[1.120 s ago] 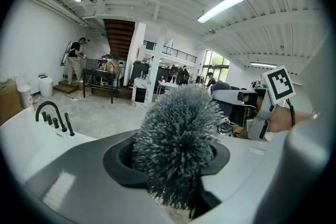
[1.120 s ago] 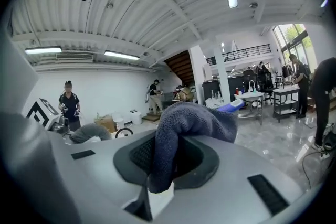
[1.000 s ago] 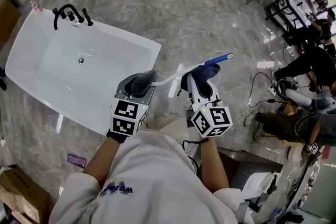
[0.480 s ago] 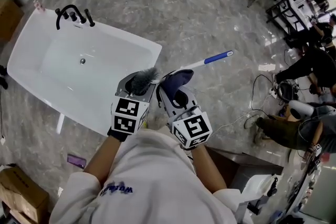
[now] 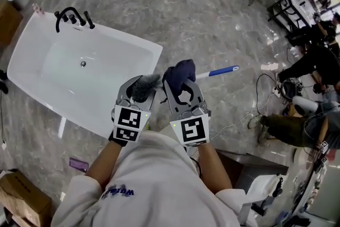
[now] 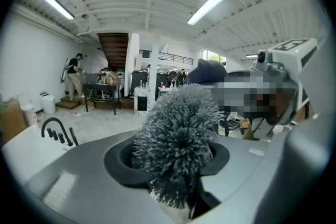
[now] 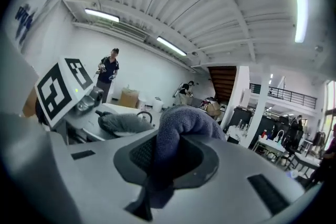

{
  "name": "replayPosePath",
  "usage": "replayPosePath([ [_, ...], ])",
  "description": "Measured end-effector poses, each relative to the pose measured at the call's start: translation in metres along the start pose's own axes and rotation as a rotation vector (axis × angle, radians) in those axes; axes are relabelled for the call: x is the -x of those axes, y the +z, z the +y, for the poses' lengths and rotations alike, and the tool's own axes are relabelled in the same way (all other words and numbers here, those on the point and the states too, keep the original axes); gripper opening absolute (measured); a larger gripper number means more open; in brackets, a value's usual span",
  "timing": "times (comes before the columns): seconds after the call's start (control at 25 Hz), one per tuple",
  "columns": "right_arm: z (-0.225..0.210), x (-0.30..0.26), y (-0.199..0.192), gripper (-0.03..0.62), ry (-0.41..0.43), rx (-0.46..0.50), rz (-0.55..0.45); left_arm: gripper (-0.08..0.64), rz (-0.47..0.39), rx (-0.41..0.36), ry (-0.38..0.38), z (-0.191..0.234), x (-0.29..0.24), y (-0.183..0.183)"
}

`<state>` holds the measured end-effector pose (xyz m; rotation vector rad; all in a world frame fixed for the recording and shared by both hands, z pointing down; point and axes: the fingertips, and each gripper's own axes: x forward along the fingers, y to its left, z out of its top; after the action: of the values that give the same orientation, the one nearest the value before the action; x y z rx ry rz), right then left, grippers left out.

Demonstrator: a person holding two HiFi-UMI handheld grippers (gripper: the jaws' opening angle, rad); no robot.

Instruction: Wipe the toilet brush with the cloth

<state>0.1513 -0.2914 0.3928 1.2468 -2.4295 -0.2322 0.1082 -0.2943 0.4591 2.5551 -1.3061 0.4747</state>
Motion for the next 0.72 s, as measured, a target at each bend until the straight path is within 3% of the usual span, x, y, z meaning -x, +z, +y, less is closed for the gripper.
replayPosePath([
  [0.12, -0.022, 0.0, -0.016, 0.06, -0.071, 0.031, 0.036, 0.19, 0.018, 0.014, -0.001, 0.006, 0.001, -0.004],
  [0.72, -0.148, 0.04, -0.069, 0.06, -0.414, -0.1, 0.115, 0.184, 0.042, 0.03, -0.01, 0.045, 0.017, -0.017],
])
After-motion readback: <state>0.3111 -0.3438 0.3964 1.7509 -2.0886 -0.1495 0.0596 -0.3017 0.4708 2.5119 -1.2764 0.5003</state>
